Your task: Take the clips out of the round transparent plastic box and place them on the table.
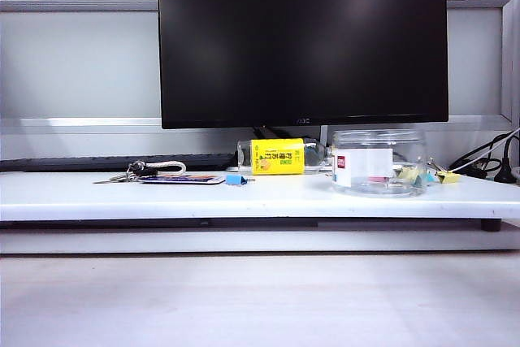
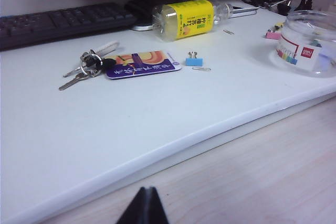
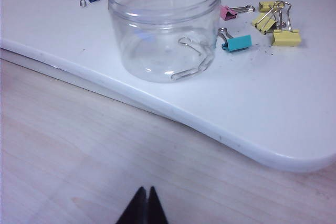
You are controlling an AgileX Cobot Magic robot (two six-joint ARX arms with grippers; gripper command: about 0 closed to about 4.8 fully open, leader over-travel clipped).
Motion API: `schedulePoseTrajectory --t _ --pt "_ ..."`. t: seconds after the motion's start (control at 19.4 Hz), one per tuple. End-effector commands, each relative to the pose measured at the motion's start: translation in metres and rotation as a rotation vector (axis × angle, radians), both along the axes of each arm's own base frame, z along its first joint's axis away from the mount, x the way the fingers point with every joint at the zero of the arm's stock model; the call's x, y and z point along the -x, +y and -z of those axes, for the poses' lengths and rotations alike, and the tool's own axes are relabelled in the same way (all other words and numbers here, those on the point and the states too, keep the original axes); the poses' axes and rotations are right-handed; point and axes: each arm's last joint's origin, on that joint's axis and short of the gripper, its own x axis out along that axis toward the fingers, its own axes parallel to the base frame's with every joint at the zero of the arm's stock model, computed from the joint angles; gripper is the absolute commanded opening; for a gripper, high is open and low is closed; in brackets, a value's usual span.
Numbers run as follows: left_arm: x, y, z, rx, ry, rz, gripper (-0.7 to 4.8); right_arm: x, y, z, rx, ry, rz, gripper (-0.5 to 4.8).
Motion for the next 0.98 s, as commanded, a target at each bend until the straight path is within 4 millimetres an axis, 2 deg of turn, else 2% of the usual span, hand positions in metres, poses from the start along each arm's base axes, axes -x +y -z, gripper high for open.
schedulePoseTrajectory --t 0.05,0.57,0.98 --pt "0.0003 -0.0003 0.0022 0.0 0.019 0.011 -0.06 -0.0001 0.0001 0.0001 -0.003 -0.004 -0.004 -0.01" --pt "0.0003 -0.0002 0.0021 0.001 0.018 0.011 -0.06 0.001 -0.0008 -0.0029 -0.011 -0.044 0.004 -0.01" --pt "-0.0008 0.0037 0.0019 0.002 0.015 -0.029 -0.06 -0.0008 -0.0093 -0.0029 -0.008 -0.045 0.101 -0.01"
